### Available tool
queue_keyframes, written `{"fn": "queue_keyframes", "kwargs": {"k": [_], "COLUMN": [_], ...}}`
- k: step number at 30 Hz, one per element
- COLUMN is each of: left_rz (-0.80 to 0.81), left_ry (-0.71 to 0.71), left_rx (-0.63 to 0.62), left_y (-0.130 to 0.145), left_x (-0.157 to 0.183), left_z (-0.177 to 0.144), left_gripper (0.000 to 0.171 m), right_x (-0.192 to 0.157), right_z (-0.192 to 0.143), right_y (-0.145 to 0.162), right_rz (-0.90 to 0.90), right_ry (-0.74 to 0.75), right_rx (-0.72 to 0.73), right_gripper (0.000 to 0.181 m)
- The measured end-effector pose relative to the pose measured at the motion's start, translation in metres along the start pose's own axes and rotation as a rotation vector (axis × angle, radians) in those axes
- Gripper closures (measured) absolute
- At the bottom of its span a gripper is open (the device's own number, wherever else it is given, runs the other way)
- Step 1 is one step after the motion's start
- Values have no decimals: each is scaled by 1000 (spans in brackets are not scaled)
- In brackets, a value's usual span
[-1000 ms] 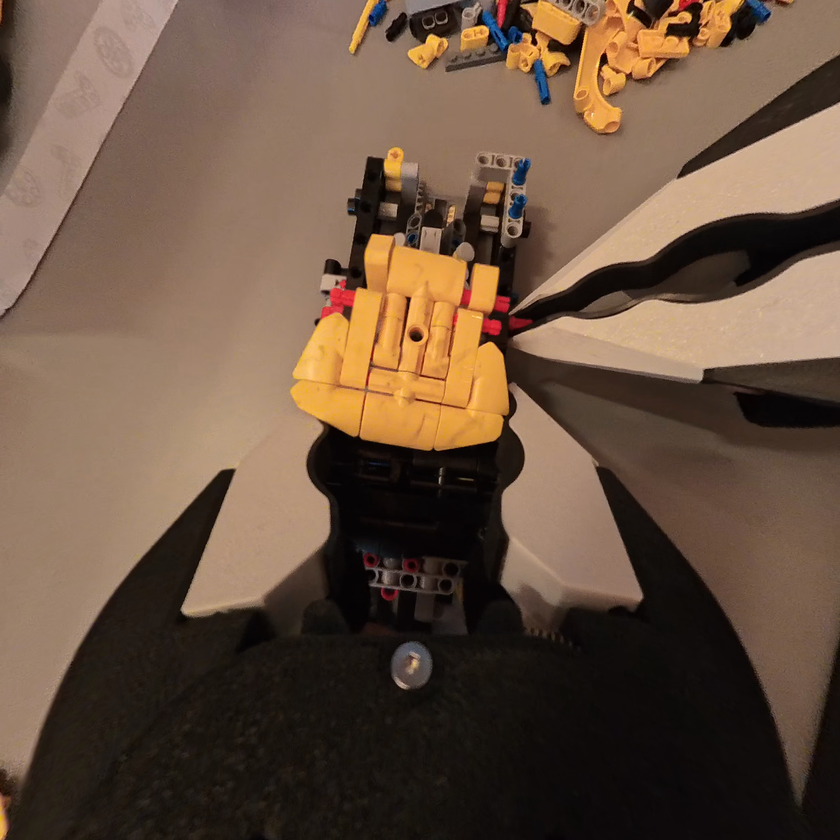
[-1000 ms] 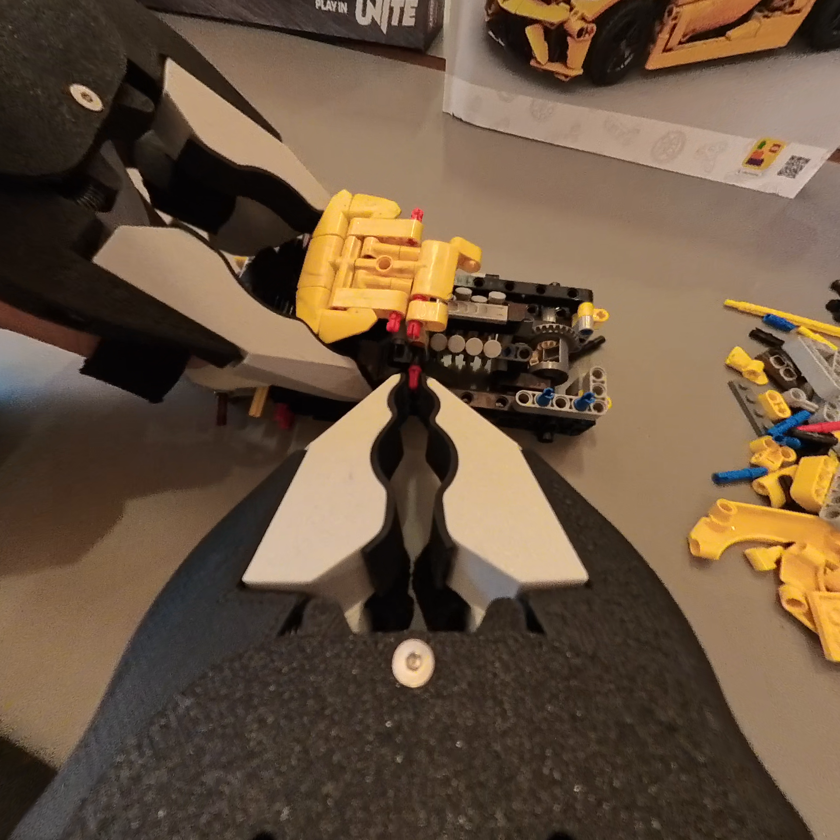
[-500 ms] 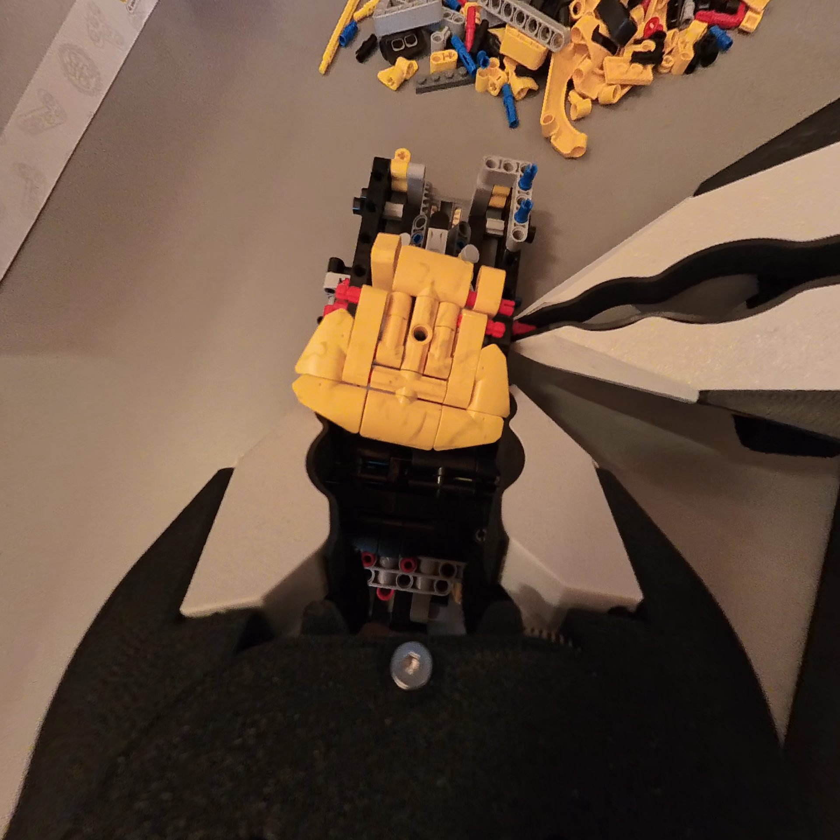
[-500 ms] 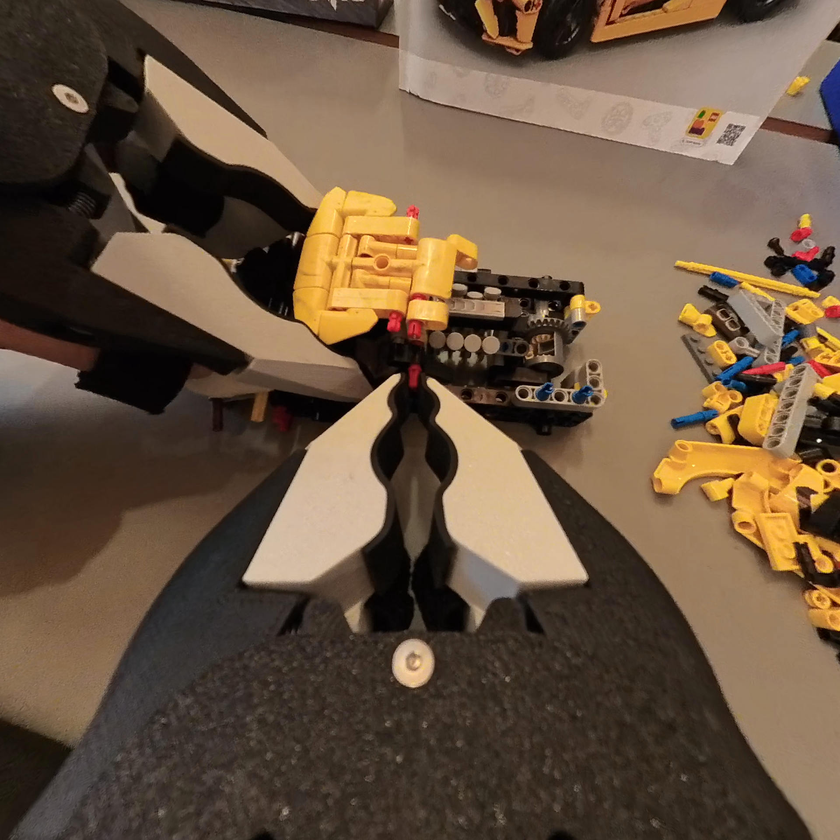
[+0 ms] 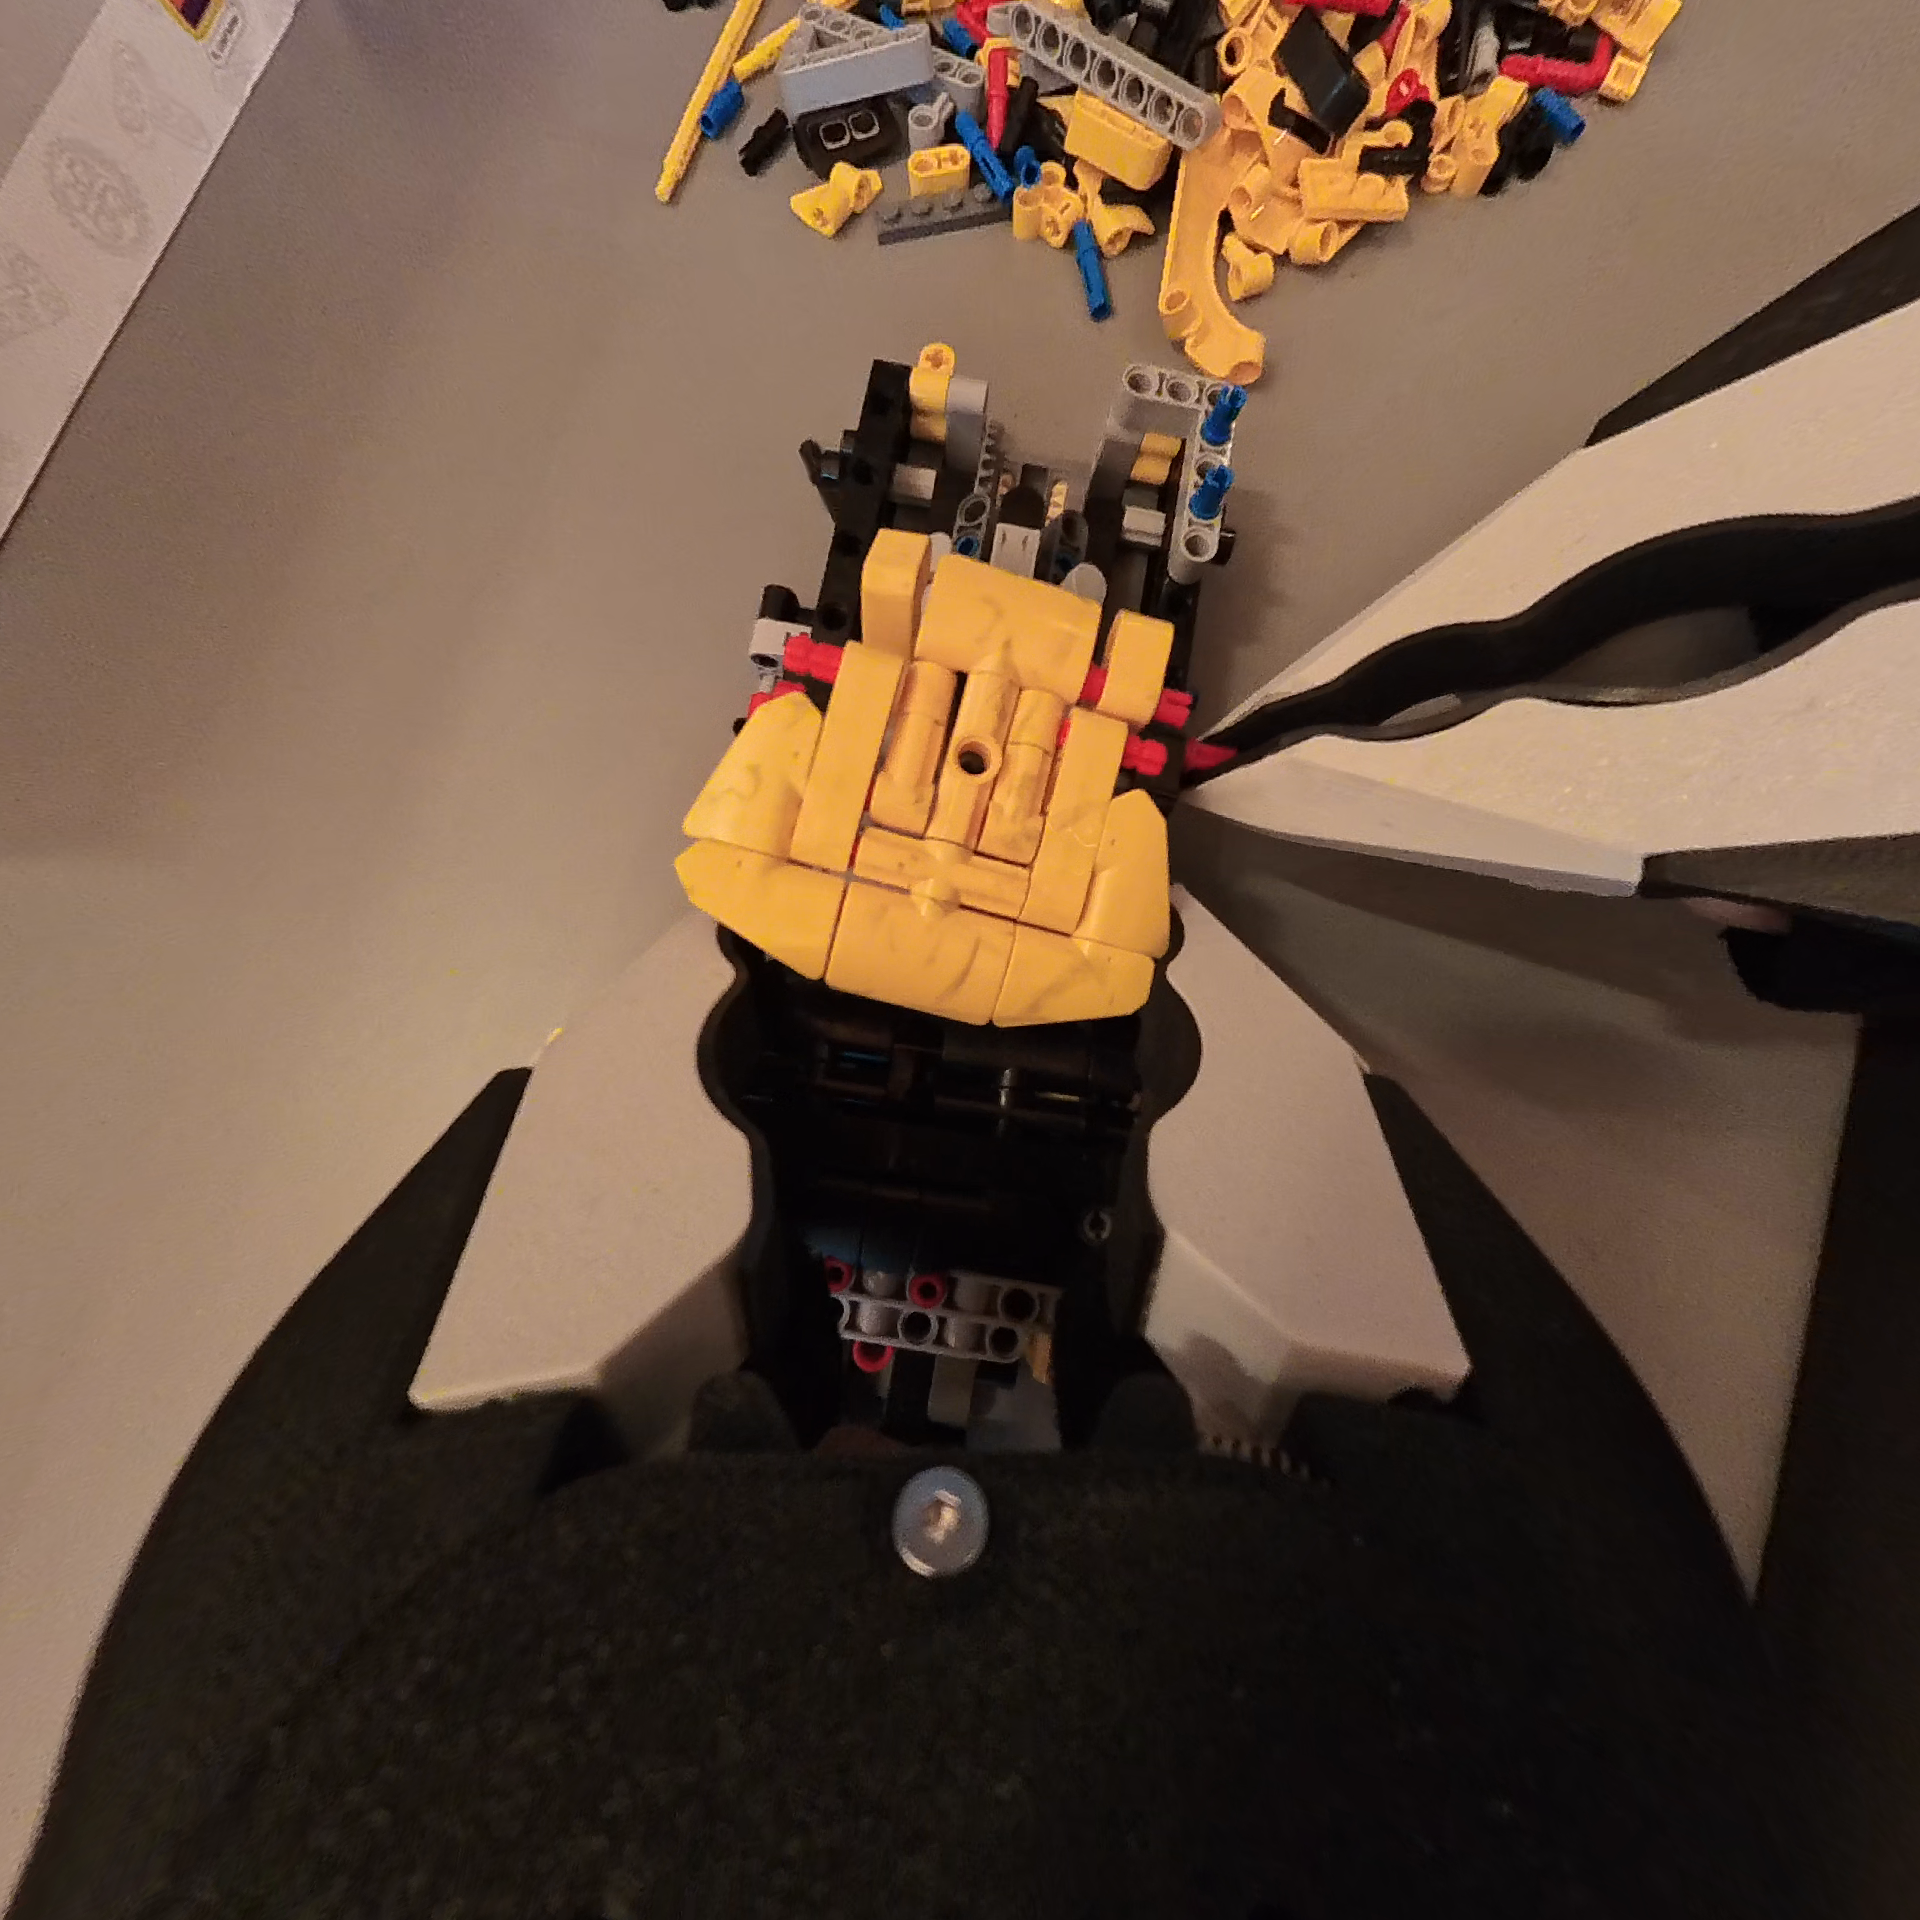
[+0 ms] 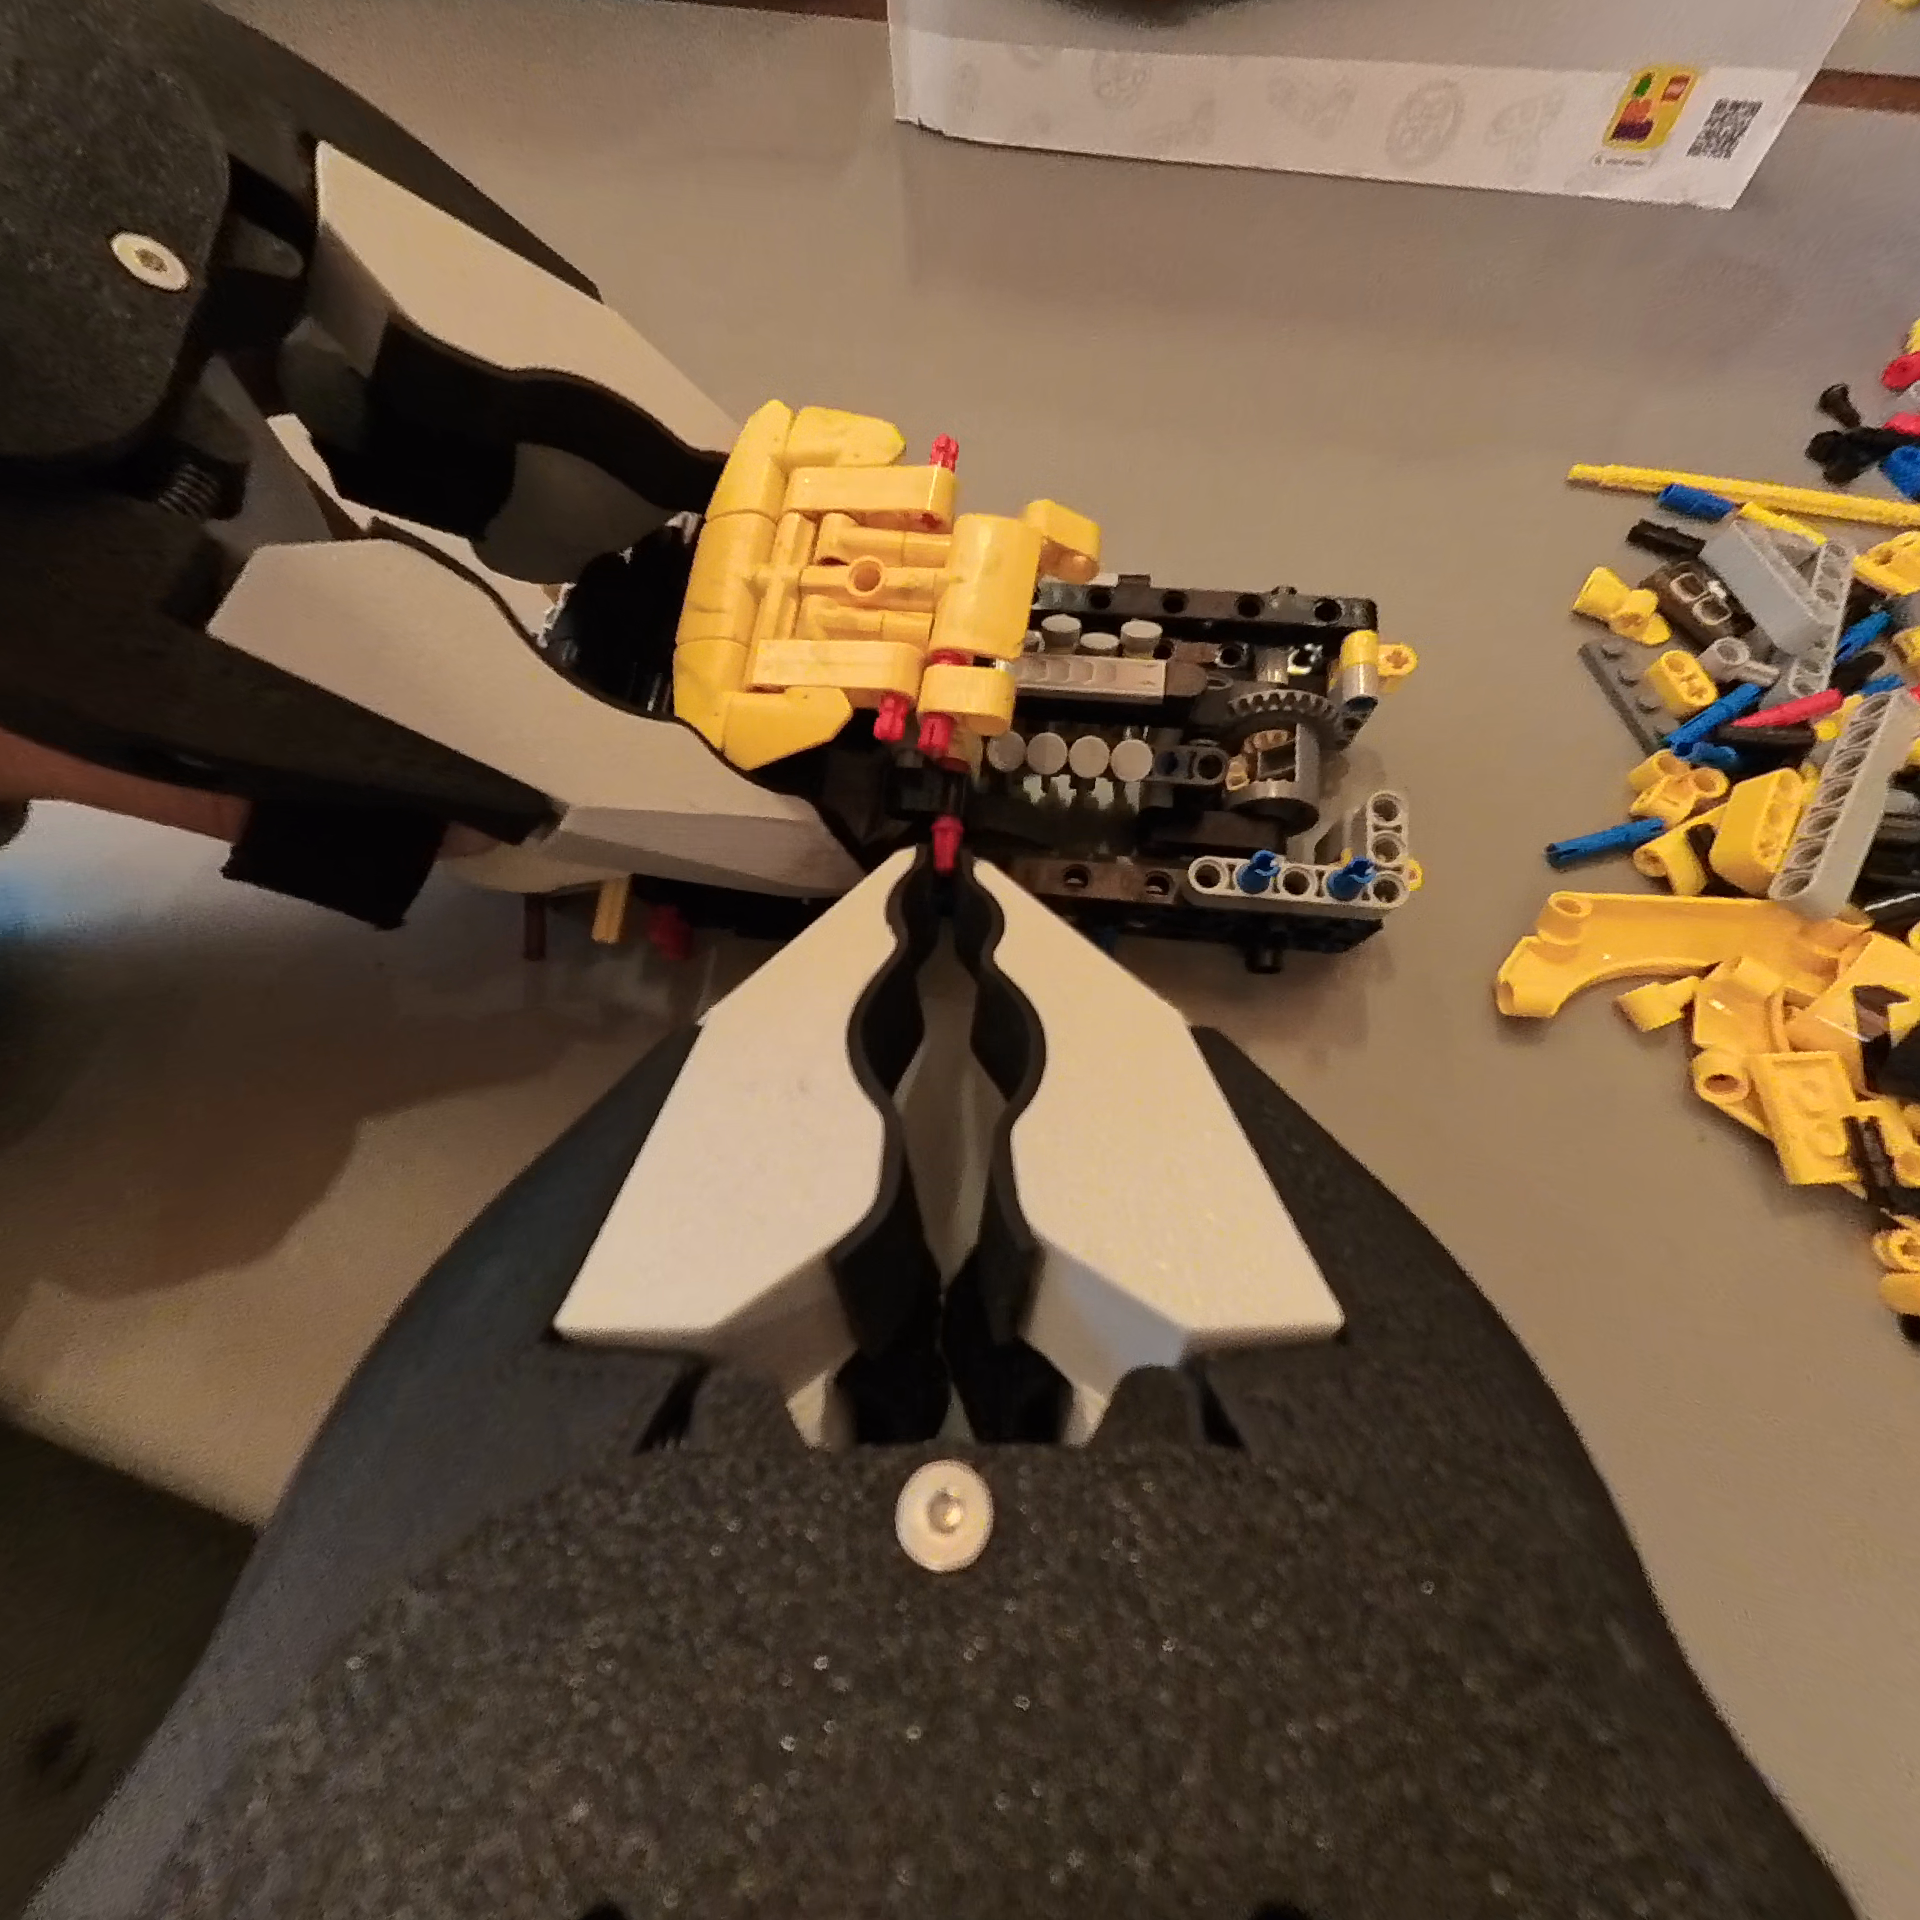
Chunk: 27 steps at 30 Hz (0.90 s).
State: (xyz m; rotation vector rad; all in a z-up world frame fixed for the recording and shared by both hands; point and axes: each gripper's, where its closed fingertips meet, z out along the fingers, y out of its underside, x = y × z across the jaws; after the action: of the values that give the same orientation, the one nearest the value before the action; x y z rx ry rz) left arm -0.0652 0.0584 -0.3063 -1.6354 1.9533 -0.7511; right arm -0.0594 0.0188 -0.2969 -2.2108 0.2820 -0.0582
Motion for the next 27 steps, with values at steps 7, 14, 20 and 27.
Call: {"fn": "queue_keyframes", "kwargs": {"k": [7, 14, 20, 27], "left_rz": [-93, -59, -122, -132], "left_ry": [-155, -206, -85, 81], "left_rx": [51, 52, 87, 140], "left_y": [8, 9, 12, 12], "left_x": [-65, -60, -48, -31], "left_z": [-15, -16, -29, -56], "left_gripper": [138, 138, 138, 125], "right_x": [-2, 22, 26, 22], "right_z": [-20, 10, 12, 3], "right_y": [2, -32, -39, -45], "right_rz": [26, -52, -37, -40], "right_ry": [-92, -178, -190, -207], "right_rx": [-16, 139, 206, 253], "right_gripper": [181, 181, 181, 181]}}
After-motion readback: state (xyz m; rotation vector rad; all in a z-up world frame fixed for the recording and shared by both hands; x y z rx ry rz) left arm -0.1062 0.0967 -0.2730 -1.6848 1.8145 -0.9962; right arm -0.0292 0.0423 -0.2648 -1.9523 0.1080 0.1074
